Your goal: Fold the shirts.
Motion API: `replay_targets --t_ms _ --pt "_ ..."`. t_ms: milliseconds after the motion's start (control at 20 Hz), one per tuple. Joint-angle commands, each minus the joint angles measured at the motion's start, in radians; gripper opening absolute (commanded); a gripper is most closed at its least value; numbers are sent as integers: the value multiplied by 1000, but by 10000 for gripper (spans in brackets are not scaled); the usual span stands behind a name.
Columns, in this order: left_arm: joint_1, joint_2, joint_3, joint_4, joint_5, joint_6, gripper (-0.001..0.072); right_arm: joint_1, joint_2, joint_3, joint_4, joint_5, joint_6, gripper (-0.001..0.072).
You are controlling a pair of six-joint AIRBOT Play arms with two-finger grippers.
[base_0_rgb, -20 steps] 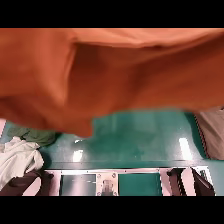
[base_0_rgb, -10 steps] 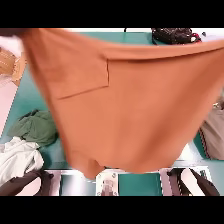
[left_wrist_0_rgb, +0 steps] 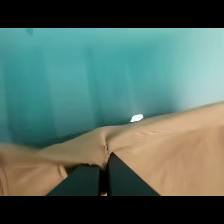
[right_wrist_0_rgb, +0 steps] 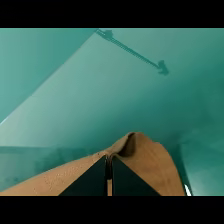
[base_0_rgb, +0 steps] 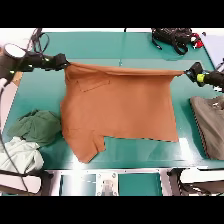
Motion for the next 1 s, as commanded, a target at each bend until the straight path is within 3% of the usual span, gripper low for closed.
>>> replay_targets --t_ms 0,150,450,550,800,950 --pt "1 -77 -5 -42 174 29 23 22 -185 168 30 -18 -8 12" --pt "1 -77 6 -90 271 56 23 31 -244 295 33 -23 0 12" --pt "1 -79 81 -84 279 81 23 48 -279 438 32 -36 0 12" --pt "1 -85 81 -42 233 80 23 45 -280 437 -11 19 3 11" --pt "1 -102 81 224 2 20 23 27 -277 393 -328 275 163 10" --pt "1 -132 79 267 -86 20 23 26 -264 283 -342 343 162 10"
